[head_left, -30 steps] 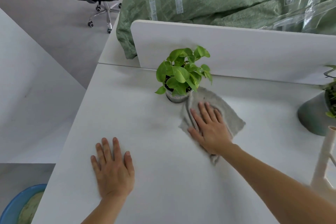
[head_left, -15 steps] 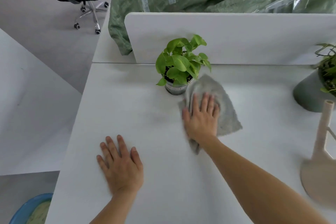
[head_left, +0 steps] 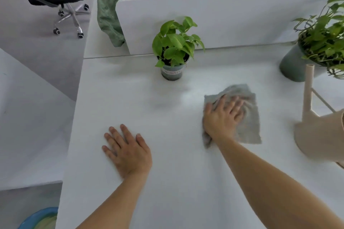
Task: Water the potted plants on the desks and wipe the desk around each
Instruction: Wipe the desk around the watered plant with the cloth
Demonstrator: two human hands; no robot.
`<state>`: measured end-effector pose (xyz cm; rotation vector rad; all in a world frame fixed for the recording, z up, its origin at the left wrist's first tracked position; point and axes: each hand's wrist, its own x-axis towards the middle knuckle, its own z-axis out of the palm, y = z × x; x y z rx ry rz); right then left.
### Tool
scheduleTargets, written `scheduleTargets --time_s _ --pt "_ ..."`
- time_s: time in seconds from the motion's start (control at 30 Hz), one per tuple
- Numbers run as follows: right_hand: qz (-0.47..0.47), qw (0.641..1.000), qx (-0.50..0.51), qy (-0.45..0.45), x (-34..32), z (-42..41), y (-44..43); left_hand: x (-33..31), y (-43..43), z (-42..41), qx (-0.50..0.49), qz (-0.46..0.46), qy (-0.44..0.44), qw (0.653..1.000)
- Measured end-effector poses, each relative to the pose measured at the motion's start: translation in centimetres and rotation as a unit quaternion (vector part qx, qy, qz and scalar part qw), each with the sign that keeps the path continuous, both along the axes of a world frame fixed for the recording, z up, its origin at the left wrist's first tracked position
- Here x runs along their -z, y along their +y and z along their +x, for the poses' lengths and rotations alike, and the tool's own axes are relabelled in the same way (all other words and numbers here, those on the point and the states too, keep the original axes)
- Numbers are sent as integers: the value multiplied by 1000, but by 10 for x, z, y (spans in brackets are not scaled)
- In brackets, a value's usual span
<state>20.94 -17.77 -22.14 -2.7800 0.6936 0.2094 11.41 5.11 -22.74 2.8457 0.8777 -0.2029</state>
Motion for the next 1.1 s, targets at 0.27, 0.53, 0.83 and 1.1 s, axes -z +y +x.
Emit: scheduleTargets --time_s 0.27,0.53,0.83,1.1 --pt "-52 872 -486 17 4 -132 -86 -1 18 -10 60 -24 -15 998" --pt "-19 994 102 32 -8 -148 -68 -3 74 -45 174 -48 -59 982" --pt "16 907 -418 43 -9 -176 95 -3 106 -73 180 -73 -100 976" --pt "79 954 -271 -98 -44 -83 -25 -43 -8 -64 314 -118 -191 923"
